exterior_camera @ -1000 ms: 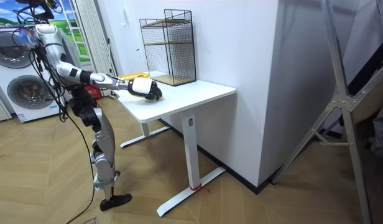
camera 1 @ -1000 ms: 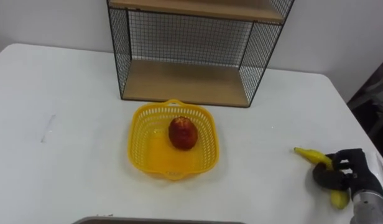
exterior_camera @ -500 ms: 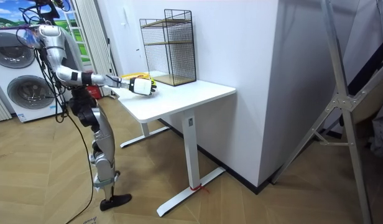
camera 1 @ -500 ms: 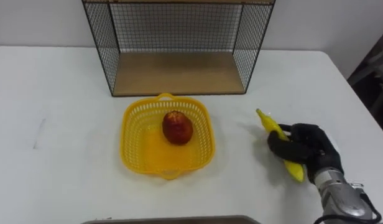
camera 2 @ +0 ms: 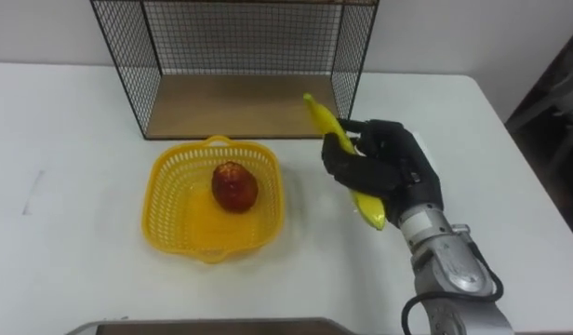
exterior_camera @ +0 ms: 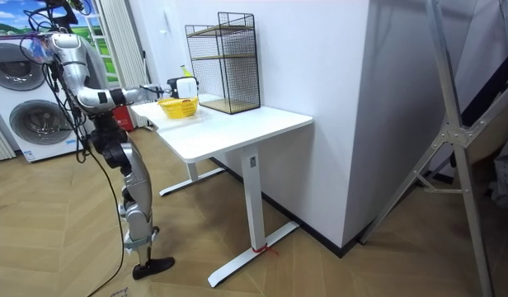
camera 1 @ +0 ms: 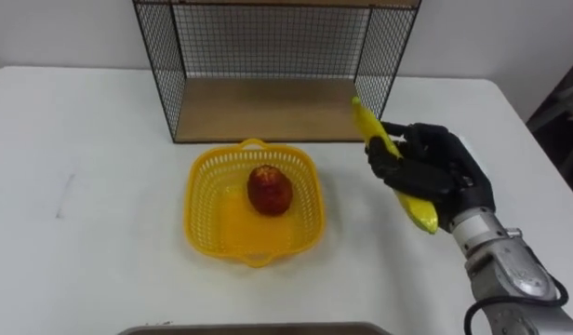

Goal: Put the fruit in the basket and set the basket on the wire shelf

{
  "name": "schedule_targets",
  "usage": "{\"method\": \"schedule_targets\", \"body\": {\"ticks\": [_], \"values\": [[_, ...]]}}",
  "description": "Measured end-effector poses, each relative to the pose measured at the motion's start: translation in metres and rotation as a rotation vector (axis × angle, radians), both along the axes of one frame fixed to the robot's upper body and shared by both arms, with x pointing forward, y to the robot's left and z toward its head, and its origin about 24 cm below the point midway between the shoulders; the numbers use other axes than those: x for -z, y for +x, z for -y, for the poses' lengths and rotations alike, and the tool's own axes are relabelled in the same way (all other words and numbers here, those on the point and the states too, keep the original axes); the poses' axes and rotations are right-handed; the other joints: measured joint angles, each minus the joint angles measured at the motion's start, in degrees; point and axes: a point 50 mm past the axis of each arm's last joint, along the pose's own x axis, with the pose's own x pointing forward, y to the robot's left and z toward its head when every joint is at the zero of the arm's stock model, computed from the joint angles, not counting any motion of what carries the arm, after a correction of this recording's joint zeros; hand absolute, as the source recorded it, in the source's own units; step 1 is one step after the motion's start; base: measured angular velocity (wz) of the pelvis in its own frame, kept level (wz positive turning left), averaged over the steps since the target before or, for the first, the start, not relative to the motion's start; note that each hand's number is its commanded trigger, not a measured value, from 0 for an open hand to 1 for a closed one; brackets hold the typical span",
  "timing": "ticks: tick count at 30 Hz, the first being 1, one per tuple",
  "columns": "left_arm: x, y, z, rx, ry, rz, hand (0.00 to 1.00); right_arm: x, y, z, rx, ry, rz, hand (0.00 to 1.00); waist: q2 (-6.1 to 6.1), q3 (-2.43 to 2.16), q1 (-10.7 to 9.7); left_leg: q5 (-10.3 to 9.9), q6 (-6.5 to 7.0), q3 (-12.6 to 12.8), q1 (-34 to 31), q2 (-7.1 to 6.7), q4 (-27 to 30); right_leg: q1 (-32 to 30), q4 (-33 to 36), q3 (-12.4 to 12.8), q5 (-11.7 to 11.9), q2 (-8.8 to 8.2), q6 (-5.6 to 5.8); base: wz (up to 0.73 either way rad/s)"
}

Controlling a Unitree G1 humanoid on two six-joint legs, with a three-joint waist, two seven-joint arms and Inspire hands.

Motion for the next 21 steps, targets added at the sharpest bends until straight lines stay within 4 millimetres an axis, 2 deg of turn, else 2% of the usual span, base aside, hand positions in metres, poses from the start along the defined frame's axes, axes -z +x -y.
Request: {"method": "schedule_targets", "body": {"ticks": [3,10,14,21], "values": [[0.000,-0.002,0.002,-0.001,-0.006,-0.005,0.00,-0.009,0.002,-0.003,-0.013,-0.005,0.037,1.00,-0.42,-0.18,0.1,0.0,0.00,-0.2,-0.4,-0.02,0.4,-0.1,-0.1,-0.2,0.0,-0.04,0.00,0.02],[0.000,0.000,0.002,0.004,-0.019,0.006,0.00,-0.017,0.001,-0.006,-0.036,-0.052,0.082,1.00,-1.01,-0.16,1.3,0.0,0.01,-0.5,-0.8,-0.05,0.6,-0.2,-0.2,-0.5,0.0,-0.03,0.00,0.02],[0.001,0.010,0.002,0.015,-0.025,0.025,0.00,-0.024,0.001,-0.010,-0.062,-0.152,0.124,1.00,-1.09,-0.13,1.5,0.0,0.01,-0.7,-1.4,-0.04,0.8,-0.7,-0.1,-0.7,0.0,-0.04,-0.03,0.01],[0.000,0.031,0.002,0.061,-0.045,0.061,0.00,-0.022,0.001,-0.020,-0.122,-0.300,0.127,1.00,-1.34,0.01,2.5,0.0,0.01,-0.7,-1.8,-0.04,0.9,-1.2,0.0,-0.7,0.1,-0.06,-0.10,0.00]]}}
